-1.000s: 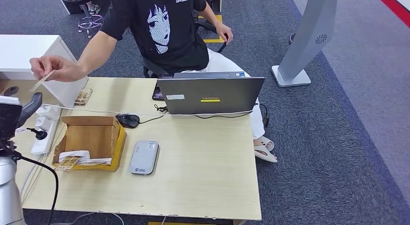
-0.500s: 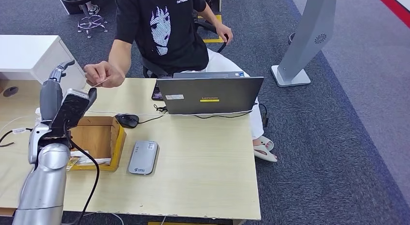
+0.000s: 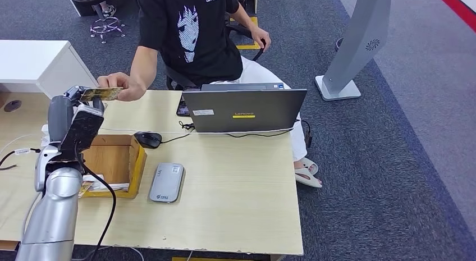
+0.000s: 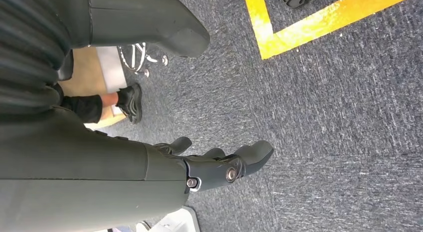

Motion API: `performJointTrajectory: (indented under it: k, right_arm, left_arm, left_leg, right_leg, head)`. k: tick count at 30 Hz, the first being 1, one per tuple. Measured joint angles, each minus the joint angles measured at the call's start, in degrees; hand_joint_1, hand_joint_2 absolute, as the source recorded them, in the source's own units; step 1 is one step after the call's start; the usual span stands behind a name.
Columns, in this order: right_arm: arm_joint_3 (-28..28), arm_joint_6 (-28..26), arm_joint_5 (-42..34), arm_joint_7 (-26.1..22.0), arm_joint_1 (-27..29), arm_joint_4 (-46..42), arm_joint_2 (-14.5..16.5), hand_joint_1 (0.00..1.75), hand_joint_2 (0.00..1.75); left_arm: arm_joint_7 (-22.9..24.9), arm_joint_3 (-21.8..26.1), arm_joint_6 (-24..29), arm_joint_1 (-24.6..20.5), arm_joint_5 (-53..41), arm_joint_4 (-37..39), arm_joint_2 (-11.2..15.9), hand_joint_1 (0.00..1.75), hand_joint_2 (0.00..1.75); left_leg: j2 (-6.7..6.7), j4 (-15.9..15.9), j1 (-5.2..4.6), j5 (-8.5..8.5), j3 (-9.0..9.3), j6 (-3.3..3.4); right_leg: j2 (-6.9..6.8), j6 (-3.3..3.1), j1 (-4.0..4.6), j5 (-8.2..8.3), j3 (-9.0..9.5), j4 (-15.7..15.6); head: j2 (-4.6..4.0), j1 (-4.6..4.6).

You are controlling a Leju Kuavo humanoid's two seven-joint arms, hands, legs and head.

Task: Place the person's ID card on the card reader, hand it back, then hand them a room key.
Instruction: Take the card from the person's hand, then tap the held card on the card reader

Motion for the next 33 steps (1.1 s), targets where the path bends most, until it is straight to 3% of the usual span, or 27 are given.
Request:
performJointTrajectory:
  k: [6, 13, 22, 29, 33]
  right_arm:
    - [0.0, 0.2, 0.2, 0.0, 0.0, 0.0, 0.0, 0.0, 1.75]
    - [-0.2, 1.0, 0.6, -0.4, 0.1, 0.0, 0.0, 0.0, 1.75]
    - [-0.5, 1.0, 0.6, -0.4, 0.1, 0.0, 0.0, 0.0, 1.75]
    - [-1.6, 1.3, 0.6, -0.3, 0.4, 0.0, 0.0, 0.0, 1.75]
    - [-1.9, 1.3, 0.6, -0.3, 0.4, 0.0, 0.0, 0.0, 1.75]
  left_arm:
    - [0.5, 0.0, -1.3, -0.3, -0.4, 0.0, 1.5, 1.75, 1.75]
    - [2.4, -0.6, -6.9, -0.8, -2.7, 0.0, 6.4, 1.75, 1.75]
    - [3.0, -1.2, -9.3, -1.1, -3.7, -0.2, 9.5, 1.75, 1.75]
    - [4.2, -2.6, -20.7, -4.1, -0.8, -2.6, 17.2, 1.75, 1.75]
    - [4.3, -2.7, -23.0, -5.5, 0.6, -4.0, 20.1, 1.75, 1.75]
  left_leg:
    - [0.0, 0.0, 0.01, 0.0, 0.0, 0.0]
    - [0.02, 0.0, 0.02, 0.01, 0.0, -0.02]
    - [0.02, 0.0, 0.01, 0.02, -0.03, -0.02]
    - [0.09, 0.0, 0.06, 0.04, -0.04, -0.06]
    - [0.1, 0.0, 0.06, 0.04, -0.05, -0.07]
  right_leg:
    - [0.0, 0.0, 0.0, 0.0, -0.01, 0.0]
    - [0.03, 0.0, 0.01, 0.0, -0.06, 0.0]
    - [0.03, 0.0, 0.01, 0.0, -0.06, 0.0]
    - [0.08, -0.02, 0.03, 0.01, -0.12, 0.1]
    - [0.08, -0.02, 0.03, 0.01, -0.14, 0.1]
  head:
    - [0.0, -0.01]
    - [0.0, -0.01]
    - [0.0, 0.01]
    - [0.0, -0.01]
    - [0.0, -0.02]
